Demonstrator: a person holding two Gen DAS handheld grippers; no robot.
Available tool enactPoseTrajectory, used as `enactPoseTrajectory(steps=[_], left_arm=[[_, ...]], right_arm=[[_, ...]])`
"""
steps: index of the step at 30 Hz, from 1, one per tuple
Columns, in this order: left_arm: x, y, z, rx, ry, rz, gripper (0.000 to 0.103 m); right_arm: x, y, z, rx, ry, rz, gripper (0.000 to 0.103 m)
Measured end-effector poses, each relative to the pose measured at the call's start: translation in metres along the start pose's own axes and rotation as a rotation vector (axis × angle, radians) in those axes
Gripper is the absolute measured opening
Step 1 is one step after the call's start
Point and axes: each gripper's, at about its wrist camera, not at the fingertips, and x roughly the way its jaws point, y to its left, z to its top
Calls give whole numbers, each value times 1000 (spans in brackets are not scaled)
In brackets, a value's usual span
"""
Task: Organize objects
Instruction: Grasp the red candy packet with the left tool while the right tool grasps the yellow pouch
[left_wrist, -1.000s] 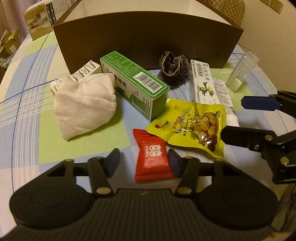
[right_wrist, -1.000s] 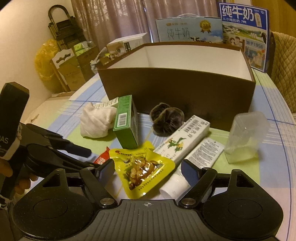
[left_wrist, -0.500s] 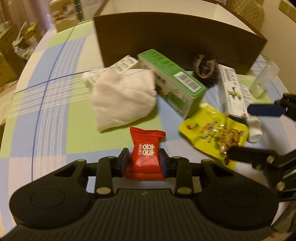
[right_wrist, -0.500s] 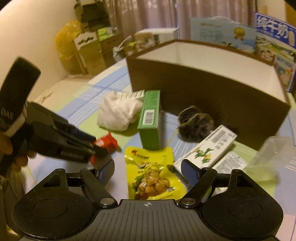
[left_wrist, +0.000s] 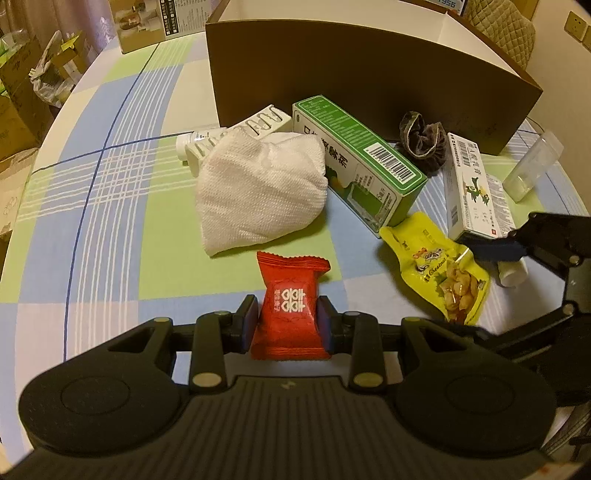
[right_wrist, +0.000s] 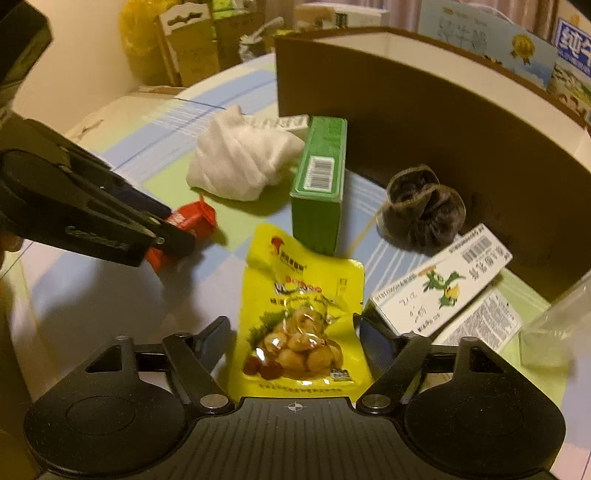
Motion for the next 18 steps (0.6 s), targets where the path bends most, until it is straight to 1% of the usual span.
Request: enactPoseTrajectory(steps=[7,10,18], left_arm=[[1,0,0,-2,3,-2,29],[2,-1,0,0,5,-2,29],[2,-2,0,4,4,-4,29]], right_arm=[[0,-14,2,124,-7,48,68],[0,-12,2,131,-14,37,66],[-1,-8,3,131,-26,26,64]])
